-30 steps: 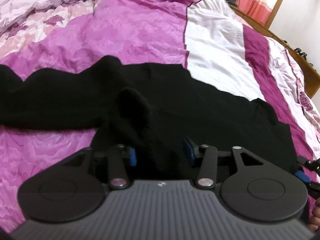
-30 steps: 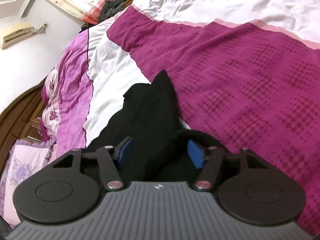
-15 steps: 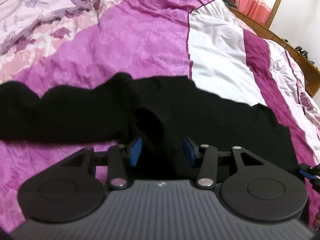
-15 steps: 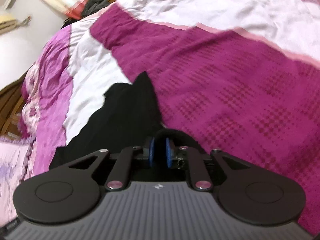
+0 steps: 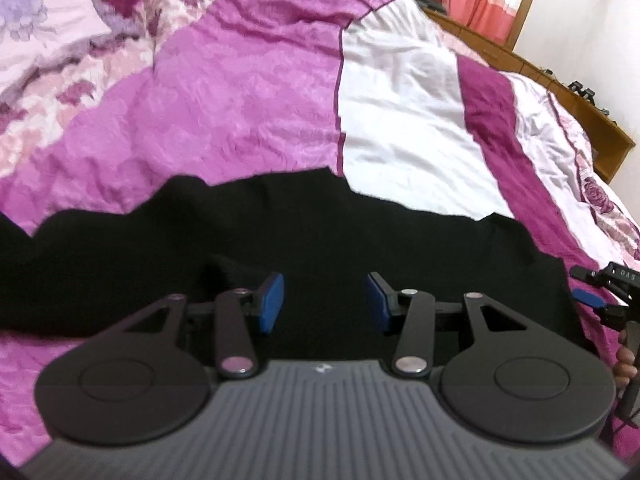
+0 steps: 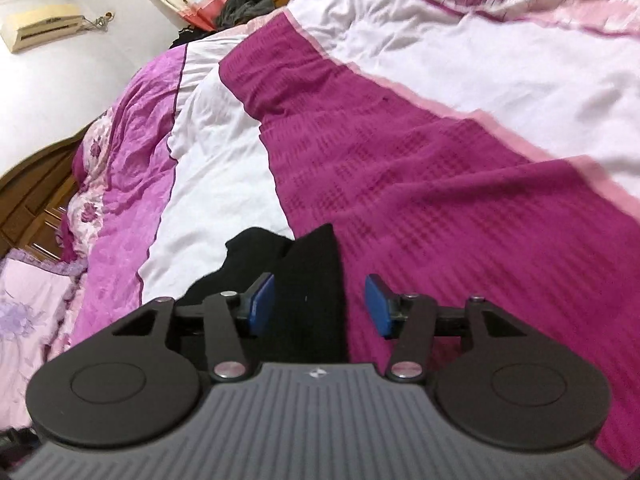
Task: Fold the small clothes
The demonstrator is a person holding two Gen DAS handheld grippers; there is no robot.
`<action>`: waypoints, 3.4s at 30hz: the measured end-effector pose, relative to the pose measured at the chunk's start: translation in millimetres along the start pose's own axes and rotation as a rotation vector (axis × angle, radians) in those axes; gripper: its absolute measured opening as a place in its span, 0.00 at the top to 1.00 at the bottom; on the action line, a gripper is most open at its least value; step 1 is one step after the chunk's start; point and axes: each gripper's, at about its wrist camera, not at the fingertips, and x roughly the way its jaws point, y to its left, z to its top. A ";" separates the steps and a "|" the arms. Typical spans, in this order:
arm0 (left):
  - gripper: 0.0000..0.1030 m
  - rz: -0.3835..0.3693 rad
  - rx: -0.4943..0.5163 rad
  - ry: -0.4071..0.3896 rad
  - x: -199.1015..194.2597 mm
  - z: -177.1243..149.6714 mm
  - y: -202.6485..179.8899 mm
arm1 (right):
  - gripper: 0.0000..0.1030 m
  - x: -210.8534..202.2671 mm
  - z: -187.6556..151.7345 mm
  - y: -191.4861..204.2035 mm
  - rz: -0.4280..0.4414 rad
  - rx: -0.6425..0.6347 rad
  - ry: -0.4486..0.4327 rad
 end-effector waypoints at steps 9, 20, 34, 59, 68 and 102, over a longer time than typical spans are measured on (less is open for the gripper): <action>0.54 0.018 -0.026 0.074 33.0 -13.9 4.6 | 0.68 58.9 23.2 -17.1 0.090 0.071 0.045; 0.54 0.051 0.057 0.071 44.0 -18.2 -10.2 | 0.95 51.7 10.3 7.2 -0.043 -0.113 -0.078; 0.51 0.020 0.006 0.025 2.1 -15.5 0.0 | 0.56 4.7 4.6 31.6 -0.094 -0.164 -0.080; 0.51 0.038 0.040 -0.071 -5.4 -18.4 22.9 | 0.44 -31.8 -85.8 63.1 -0.067 -0.328 0.068; 0.51 0.088 -0.001 0.009 14.2 -20.3 38.0 | 0.43 -67.0 -89.0 72.7 -0.018 -0.299 0.070; 0.51 0.383 -0.586 -0.023 -104.6 -22.7 257.9 | 0.33 -180.1 -144.7 103.0 0.025 -0.224 0.055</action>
